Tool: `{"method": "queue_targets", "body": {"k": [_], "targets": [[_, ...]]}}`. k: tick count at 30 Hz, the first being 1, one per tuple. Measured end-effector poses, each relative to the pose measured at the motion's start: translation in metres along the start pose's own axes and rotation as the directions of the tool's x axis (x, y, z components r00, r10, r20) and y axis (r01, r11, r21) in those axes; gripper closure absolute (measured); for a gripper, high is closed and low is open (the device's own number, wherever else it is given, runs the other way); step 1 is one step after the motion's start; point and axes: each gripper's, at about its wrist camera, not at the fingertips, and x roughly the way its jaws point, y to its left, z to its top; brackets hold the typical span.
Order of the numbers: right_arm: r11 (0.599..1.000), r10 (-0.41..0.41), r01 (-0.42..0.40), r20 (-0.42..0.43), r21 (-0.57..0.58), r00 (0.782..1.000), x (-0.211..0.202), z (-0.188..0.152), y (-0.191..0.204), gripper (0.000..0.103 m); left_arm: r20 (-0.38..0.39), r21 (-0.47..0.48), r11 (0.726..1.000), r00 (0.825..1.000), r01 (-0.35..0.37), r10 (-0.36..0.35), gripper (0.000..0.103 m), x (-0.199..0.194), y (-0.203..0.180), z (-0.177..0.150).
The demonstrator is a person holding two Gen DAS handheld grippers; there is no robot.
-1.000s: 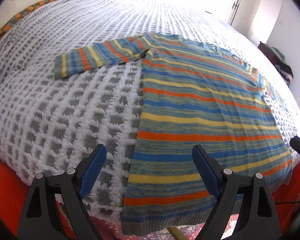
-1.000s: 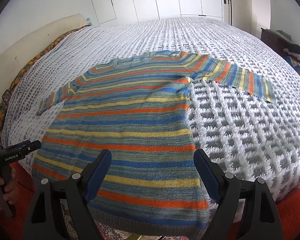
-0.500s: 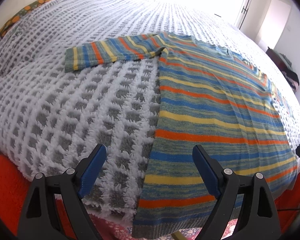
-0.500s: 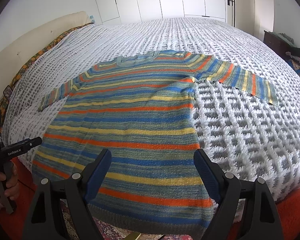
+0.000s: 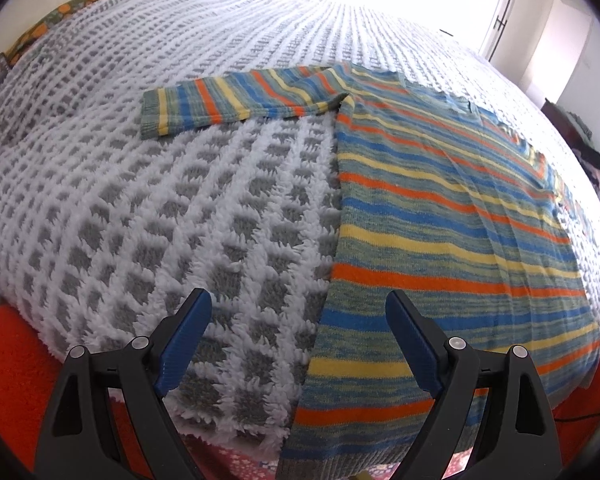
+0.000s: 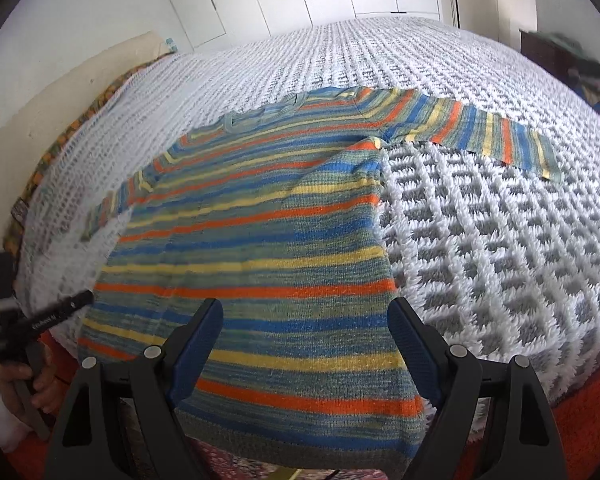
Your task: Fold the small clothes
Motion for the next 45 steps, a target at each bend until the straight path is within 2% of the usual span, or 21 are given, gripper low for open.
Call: {"method": "queue_targets", "body": {"k": [4, 7, 9, 10, 12, 15, 18, 21, 24, 25, 26, 27, 28, 29, 31, 34, 36, 38, 40, 42, 45], "targets": [[0.973, 0.039, -0.057, 0.087, 0.222, 0.995, -0.032, 0.049, -0.069, 0.019, -0.009, -0.049, 0.999, 1.000, -0.002, 0.001, 0.013, 0.002, 0.011, 0.002], [0.937, -0.053, -0.017, 0.192, 0.348, 0.980, -0.069, 0.088, -0.133, 0.017, -0.021, -0.080, 0.997, 1.000, -0.009, 0.007, 0.013, 0.005, 0.017, 0.004], [0.903, -0.094, -0.014, 0.228, 0.430, 0.969, -0.085, 0.108, -0.172, 0.014, -0.021, -0.093, 0.995, 1.000, -0.016, 0.014, 0.013, 0.005, 0.019, 0.005], [0.879, -0.092, -0.030, 0.231, 0.477, 0.969, -0.087, 0.114, -0.190, 0.014, -0.020, -0.097, 0.995, 1.000, -0.019, 0.017, 0.013, 0.006, 0.019, 0.005], [0.814, -0.031, -0.103, 0.220, 0.572, 0.975, -0.077, 0.117, -0.220, 0.014, -0.023, -0.094, 0.995, 0.999, -0.028, 0.026, 0.013, 0.007, 0.018, 0.005], [0.679, 0.108, -0.239, 0.228, 0.694, 0.968, -0.042, 0.106, -0.246, 0.014, -0.035, -0.067, 0.997, 0.998, -0.044, 0.042, 0.013, 0.010, 0.013, 0.004], [0.557, 0.199, -0.299, 0.225, 0.775, 0.954, 0.000, 0.091, -0.258, 0.014, -0.044, -0.035, 0.997, 0.997, -0.062, 0.061, 0.013, 0.011, 0.008, 0.003], [0.491, 0.176, -0.296, 0.239, 0.819, 0.955, 0.029, 0.085, -0.276, 0.014, -0.050, -0.013, 0.997, 0.996, -0.080, 0.079, 0.013, 0.012, 0.005, 0.003], [0.408, 0.131, -0.306, 0.276, 0.860, 0.952, 0.047, 0.081, -0.298, 0.016, -0.062, -0.014, 0.996, 0.994, -0.092, 0.091, 0.013, 0.014, 0.005, 0.002], [0.391, 0.118, -0.315, 0.293, 0.865, 0.949, 0.051, 0.081, -0.303, 0.017, -0.066, -0.016, 0.995, 0.993, -0.094, 0.093, 0.013, 0.015, 0.004, 0.002], [0.385, 0.104, -0.323, 0.307, 0.865, 0.946, 0.053, 0.084, -0.307, 0.024, -0.070, -0.017, 0.995, 0.993, -0.097, 0.095, 0.013, 0.016, 0.005, 0.001], [0.395, 0.092, -0.321, 0.310, 0.861, 0.946, 0.054, 0.088, -0.309, 0.030, -0.072, -0.016, 0.995, 0.993, -0.099, 0.098, 0.012, 0.017, 0.004, 0.001], [0.420, 0.083, -0.302, 0.295, 0.856, 0.952, 0.054, 0.093, -0.310, 0.057, -0.074, -0.015, 0.995, 0.992, -0.100, 0.099, 0.012, 0.018, 0.004, 0.001], [0.460, 0.063, -0.255, 0.255, 0.850, 0.965, 0.053, 0.100, -0.310, 0.096, -0.073, -0.014, 0.995, 0.992, -0.100, 0.098, 0.012, 0.018, 0.004, 0.002], [0.553, -0.014, -0.137, 0.174, 0.822, 0.985, 0.040, 0.116, -0.304, 0.095, -0.070, -0.014, 0.995, 0.993, -0.094, 0.093, 0.012, 0.018, 0.004, 0.001], [0.711, -0.026, -0.108, 0.179, 0.695, 0.983, 0.010, 0.154, -0.267, 0.095, -0.072, -0.025, 0.997, 0.995, -0.075, 0.073, 0.011, 0.019, 0.008, 0.001], [0.802, 0.028, -0.136, 0.189, 0.582, 0.981, -0.009, 0.187, -0.220, 0.095, -0.075, -0.035, 0.998, 0.996, -0.060, 0.057, 0.010, 0.022, 0.010, 0.002], [0.871, 0.106, -0.181, 0.185, 0.457, 0.977, -0.021, 0.220, -0.160, 0.095, -0.078, -0.045, 0.998, 0.996, -0.046, 0.043, 0.010, 0.024, 0.012, 0.004], [0.918, 0.174, -0.218, 0.158, 0.331, 0.972, -0.018, 0.245, -0.092, 0.095, -0.078, -0.054, 0.998, 0.996, -0.035, 0.030, 0.010, 0.025, 0.014, 0.006], [0.936, 0.241, -0.262, 0.117, 0.235, 0.964, 0.004, 0.255, -0.025, 0.095, -0.077, -0.059, 0.998, 0.997, -0.024, 0.019, 0.010, 0.024, 0.016, 0.006], [0.957, 0.253, -0.258, 0.053, 0.130, 0.966, 0.055, 0.245, 0.052, 0.093, -0.071, -0.063, 0.998, 0.997, -0.019, 0.014, 0.010, 0.021, 0.020, 0.005]]}}
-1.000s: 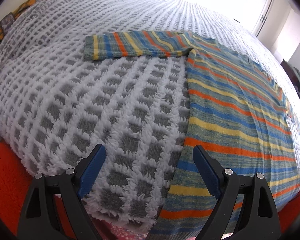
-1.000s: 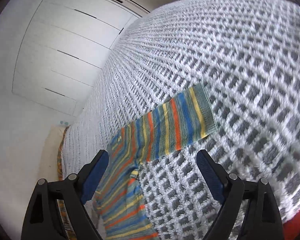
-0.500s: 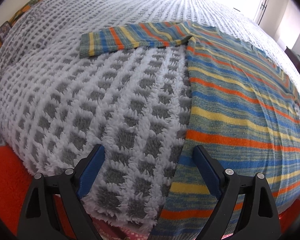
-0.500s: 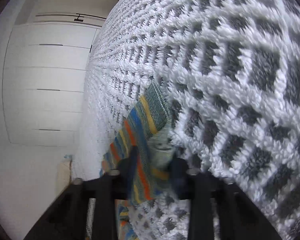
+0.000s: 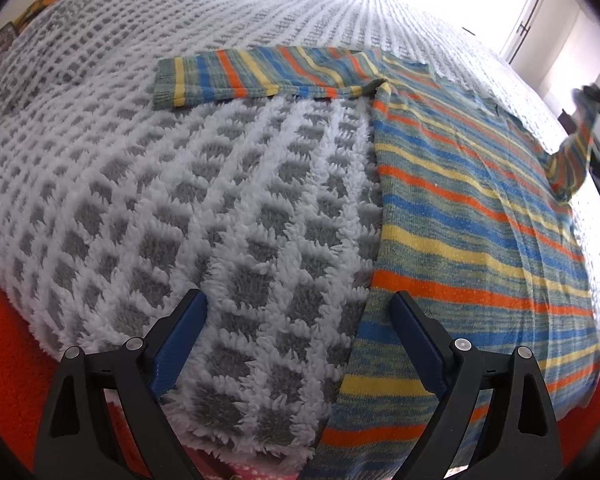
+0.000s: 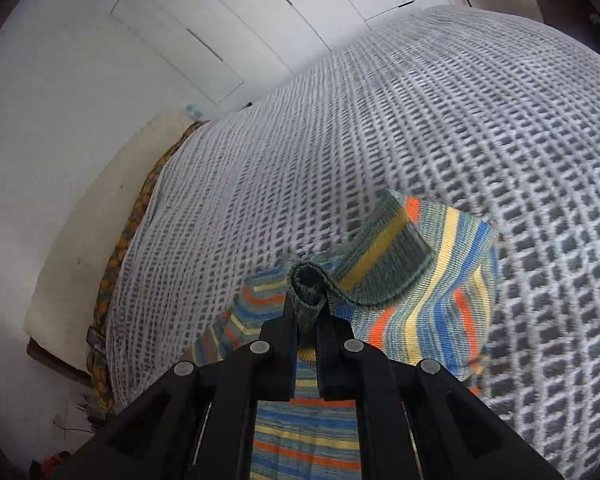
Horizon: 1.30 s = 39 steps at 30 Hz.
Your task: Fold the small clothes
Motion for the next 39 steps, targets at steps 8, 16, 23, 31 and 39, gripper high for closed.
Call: {"method": "queue_targets", "body": {"k": [8, 16, 23, 31, 39], "targets": [[0.987, 0.113, -0.102, -0.086, 0.126, 0.990, 0.062, -0.037, -0.032, 0.052, 0.009, -0.021, 1.000, 1.000, 0.009, -0.008, 0.010, -0.004, 0.012, -0.002], [0.993, 0.000, 0.031, -0.256, 0.118, 0.967, 0.041, -0.011, -0.090, 0.057, 0.002, -0.009, 1.000, 1.000, -0.017, 0.017, 0.010, 0.006, 0.004, 0.002], [0.937, -0.302, 0.341, -0.310, 0.080, 0.902, 0.056, -0.038, -0.156, 0.094, 0.008, 0.015, 0.999, 0.999, -0.038, 0.038, 0.010, 0.002, 0.003, -0.003], [0.961, -0.277, 0.259, -0.266, -0.102, 0.924, 0.061, -0.002, -0.104, 0.069, -0.003, 0.027, 0.998, 0.998, -0.057, 0.057, 0.008, 0.009, -0.002, 0.000], [0.907, -0.417, 0.395, -0.192, -0.145, 0.888, 0.055, -0.019, -0.113, 0.065, -0.001, 0.042, 0.998, 0.999, -0.054, 0.054, 0.007, 0.008, -0.002, -0.002]]}}
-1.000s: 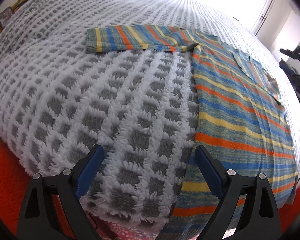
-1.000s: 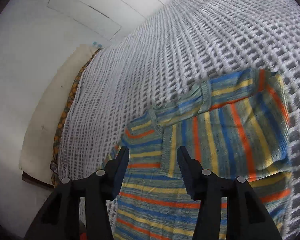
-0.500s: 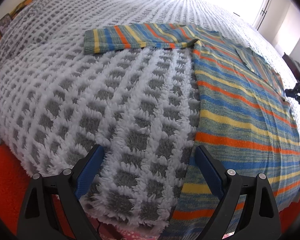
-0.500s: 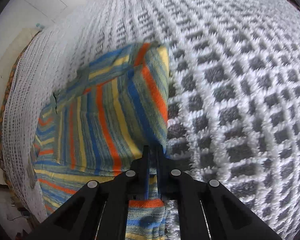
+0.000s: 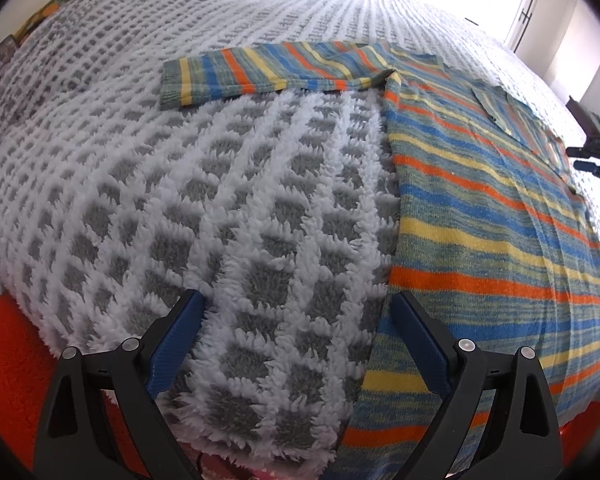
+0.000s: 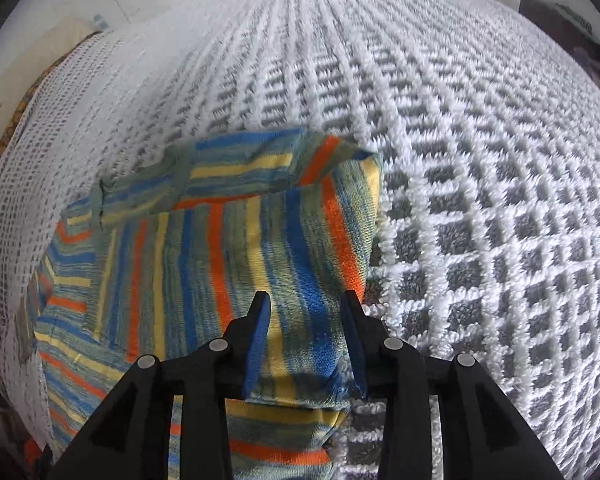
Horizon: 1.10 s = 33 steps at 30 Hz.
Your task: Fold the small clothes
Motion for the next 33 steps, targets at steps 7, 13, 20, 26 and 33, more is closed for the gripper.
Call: {"method": "queue_targets", "body": {"k": [7, 13, 20, 26, 33], "targets": [[0.976, 0.081, -0.055, 0.116, -0.212, 0.990, -0.069, -0.067, 0.053, 0.049, -0.008, -0.002, 1.000, 1.000, 0.009, -0.009, 0.004, 0.002, 0.001, 0.002], [0.983, 0.105, -0.064, 0.235, -0.174, 0.966, -0.099, -0.161, 0.065, 0.033, -0.013, 0.014, 1.000, 1.000, 0.009, -0.008, 0.002, 0.004, -0.001, -0.002], [0.992, 0.041, -0.002, 0.313, -0.126, 0.949, -0.118, -0.236, 0.067, 0.020, 0.055, -0.019, 1.000, 0.998, 0.025, -0.024, 0.002, -0.018, -0.001, 0.002], [0.988, 0.023, 0.028, 0.327, -0.151, 0.945, -0.113, -0.238, 0.069, 0.020, 0.161, 0.100, 0.995, 0.987, -0.008, -0.008, 0.002, -0.011, -0.029, 0.058], [0.985, 0.008, 0.047, 0.312, -0.168, 0.950, -0.109, -0.246, 0.068, 0.020, 0.034, 0.088, 0.996, 0.999, 0.015, -0.018, 0.000, 0.074, -0.026, 0.090]]}}
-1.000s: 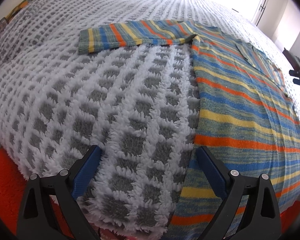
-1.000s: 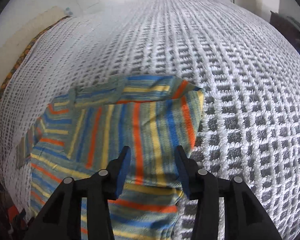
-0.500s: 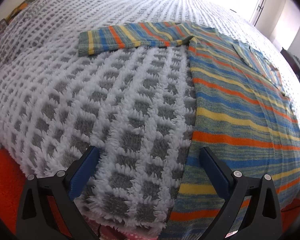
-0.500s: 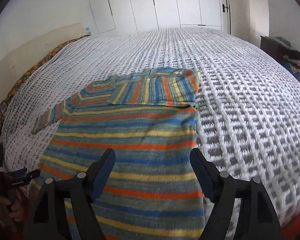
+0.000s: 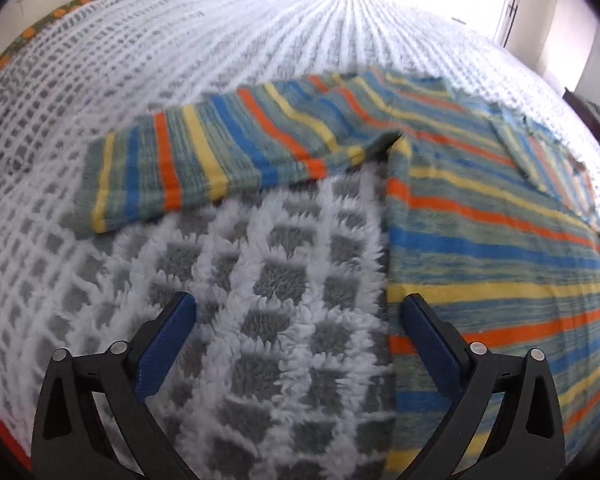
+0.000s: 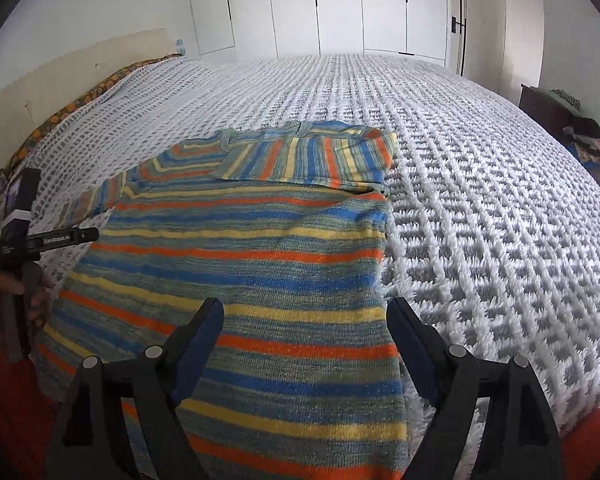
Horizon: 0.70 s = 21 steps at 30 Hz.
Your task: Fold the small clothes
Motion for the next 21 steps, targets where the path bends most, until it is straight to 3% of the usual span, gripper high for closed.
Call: {"method": "queue_targets", "body": {"k": [3, 8, 21], "targets": [[1.000, 0.016, -0.016, -0.005, 0.009, 1.000, -0.001, -0.001, -0.002, 0.020, 0.076, -0.014, 0.999, 0.996, 0.049, -0.048, 0.000, 0.001, 0.008, -0.005], [0.999, 0.039, -0.039, -0.002, 0.023, 0.999, -0.001, -0.002, -0.007, 0.020, 0.130, 0.007, 1.000, 0.991, 0.027, -0.028, 0.000, -0.006, 0.005, -0.015], [0.993, 0.077, -0.076, -0.013, 0.089, 0.997, 0.008, -0.003, -0.020, 0.020, 0.131, 0.004, 1.000, 0.991, 0.030, -0.030, 0.000, -0.003, 0.007, -0.014]]}}
